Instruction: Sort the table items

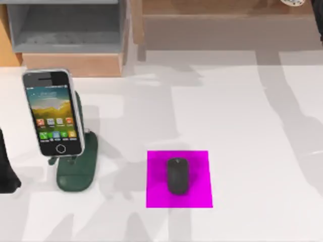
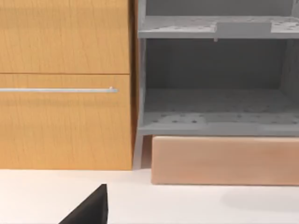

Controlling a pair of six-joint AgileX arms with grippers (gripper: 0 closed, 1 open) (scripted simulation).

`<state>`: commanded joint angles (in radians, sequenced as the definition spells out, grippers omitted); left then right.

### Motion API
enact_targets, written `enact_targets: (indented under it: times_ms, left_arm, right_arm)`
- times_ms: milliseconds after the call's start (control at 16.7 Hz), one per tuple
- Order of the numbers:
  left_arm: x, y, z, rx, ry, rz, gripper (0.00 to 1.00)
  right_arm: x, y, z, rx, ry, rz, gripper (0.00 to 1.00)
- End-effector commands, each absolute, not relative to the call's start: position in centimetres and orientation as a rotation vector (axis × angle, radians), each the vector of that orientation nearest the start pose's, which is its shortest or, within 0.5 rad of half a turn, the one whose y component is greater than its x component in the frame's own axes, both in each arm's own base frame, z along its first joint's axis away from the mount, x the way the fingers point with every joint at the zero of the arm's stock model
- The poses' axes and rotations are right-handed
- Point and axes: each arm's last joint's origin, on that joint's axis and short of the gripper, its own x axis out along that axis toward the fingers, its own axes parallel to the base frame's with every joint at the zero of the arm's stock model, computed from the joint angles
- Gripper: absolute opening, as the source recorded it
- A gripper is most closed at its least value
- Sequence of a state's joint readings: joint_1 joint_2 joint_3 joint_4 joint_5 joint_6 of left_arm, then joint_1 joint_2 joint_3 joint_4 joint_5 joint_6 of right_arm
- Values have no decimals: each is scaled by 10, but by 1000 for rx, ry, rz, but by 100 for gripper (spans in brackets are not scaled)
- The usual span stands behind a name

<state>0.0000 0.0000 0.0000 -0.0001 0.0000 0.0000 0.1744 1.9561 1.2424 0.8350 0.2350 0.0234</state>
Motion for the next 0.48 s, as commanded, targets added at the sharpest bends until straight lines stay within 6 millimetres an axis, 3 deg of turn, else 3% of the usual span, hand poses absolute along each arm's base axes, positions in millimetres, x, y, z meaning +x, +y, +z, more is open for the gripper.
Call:
enact_targets:
  times_ms: [480]
  left_arm:
    - [106,-1,160,0,0,0,100]
  right_arm:
    - [458,67,254,-8,-5,-14,0]
